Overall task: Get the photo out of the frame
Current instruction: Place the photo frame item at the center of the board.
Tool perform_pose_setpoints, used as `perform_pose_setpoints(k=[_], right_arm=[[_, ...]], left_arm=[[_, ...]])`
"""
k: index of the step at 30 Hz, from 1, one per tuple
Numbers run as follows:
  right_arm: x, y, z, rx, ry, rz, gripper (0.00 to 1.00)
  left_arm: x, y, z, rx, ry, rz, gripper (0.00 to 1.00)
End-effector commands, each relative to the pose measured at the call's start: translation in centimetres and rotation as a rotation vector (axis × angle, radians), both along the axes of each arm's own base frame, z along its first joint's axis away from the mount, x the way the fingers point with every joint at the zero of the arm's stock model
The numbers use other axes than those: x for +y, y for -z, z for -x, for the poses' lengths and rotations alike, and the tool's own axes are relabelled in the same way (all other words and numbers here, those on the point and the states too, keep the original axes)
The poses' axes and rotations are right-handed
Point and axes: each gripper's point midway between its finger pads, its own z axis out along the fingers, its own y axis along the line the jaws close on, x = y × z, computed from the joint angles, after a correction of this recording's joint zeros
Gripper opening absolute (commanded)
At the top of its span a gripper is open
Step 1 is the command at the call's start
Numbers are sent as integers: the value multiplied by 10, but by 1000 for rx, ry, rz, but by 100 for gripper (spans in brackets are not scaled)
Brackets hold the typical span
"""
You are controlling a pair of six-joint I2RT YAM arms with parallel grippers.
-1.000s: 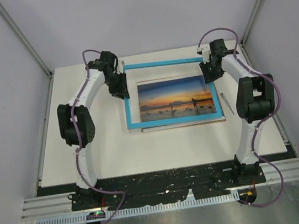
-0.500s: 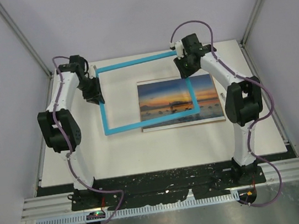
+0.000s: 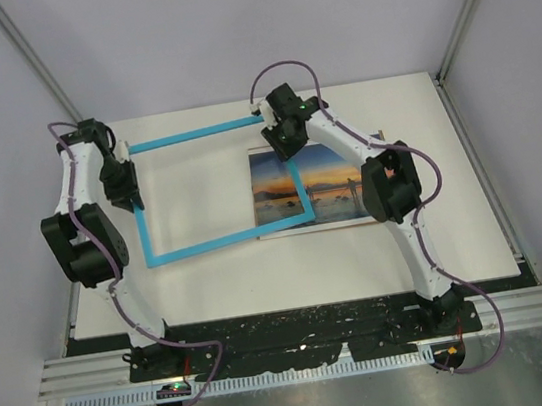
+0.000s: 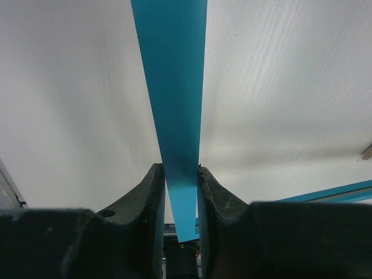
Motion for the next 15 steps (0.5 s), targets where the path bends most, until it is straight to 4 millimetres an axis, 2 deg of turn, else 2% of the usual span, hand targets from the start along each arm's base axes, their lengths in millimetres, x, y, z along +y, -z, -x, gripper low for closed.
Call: perform_pose_setpoints(k=[1, 4, 10, 15], right_arm=[[74, -9, 40, 28, -284, -29, 14], [98, -2, 40, 22, -307, -44, 13], [141, 11, 60, 20, -374, -71, 16], [164, 14, 77, 29, -416, -108, 26]], left_arm=[[22, -22, -24, -123, -15, -17, 1], [37, -22, -28, -115, -10, -42, 1], [59, -16, -38, -92, -34, -90, 0], [76, -11, -47, -79, -44, -141, 0]])
